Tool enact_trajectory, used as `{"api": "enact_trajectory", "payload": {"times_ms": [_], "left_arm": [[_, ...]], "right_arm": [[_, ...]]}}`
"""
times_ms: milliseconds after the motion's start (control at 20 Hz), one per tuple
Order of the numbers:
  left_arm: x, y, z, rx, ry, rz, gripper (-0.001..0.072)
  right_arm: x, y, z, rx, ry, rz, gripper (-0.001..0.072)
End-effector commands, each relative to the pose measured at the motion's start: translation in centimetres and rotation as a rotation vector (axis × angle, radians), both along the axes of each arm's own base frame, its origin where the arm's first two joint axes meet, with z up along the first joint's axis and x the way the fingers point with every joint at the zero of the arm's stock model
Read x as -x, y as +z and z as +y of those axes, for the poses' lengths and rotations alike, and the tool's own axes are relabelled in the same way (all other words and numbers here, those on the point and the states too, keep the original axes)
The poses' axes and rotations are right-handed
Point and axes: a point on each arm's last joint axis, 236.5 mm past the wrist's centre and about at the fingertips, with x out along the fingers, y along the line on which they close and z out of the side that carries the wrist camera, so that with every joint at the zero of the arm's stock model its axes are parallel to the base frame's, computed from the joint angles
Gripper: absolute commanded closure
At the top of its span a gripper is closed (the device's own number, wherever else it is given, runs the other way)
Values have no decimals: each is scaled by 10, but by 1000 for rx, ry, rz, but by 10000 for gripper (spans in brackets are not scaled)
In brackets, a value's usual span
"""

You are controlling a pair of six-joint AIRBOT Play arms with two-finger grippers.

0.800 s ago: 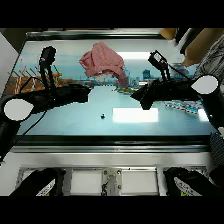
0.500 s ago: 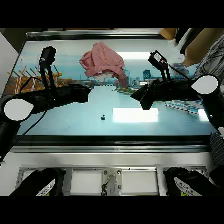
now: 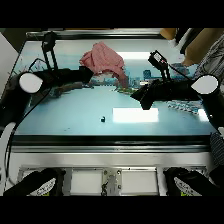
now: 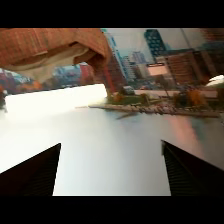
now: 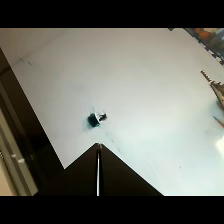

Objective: Fold the clothes and pants, and hang the long-sleeved shirts on hangers.

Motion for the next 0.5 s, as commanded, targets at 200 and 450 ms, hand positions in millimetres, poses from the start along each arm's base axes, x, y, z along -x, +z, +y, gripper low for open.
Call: {"api": "enact_trajectory", "payload": {"times_ms": [200, 450], "left_arm": [[-131, -131, -8, -188, -87, 19, -13], [-191, -189, -21, -336, -141, -81, -13]], "right_arm": [[0, -1, 0, 0, 1, 2, 685], [0, -1, 0, 0, 1, 2, 685]]}}
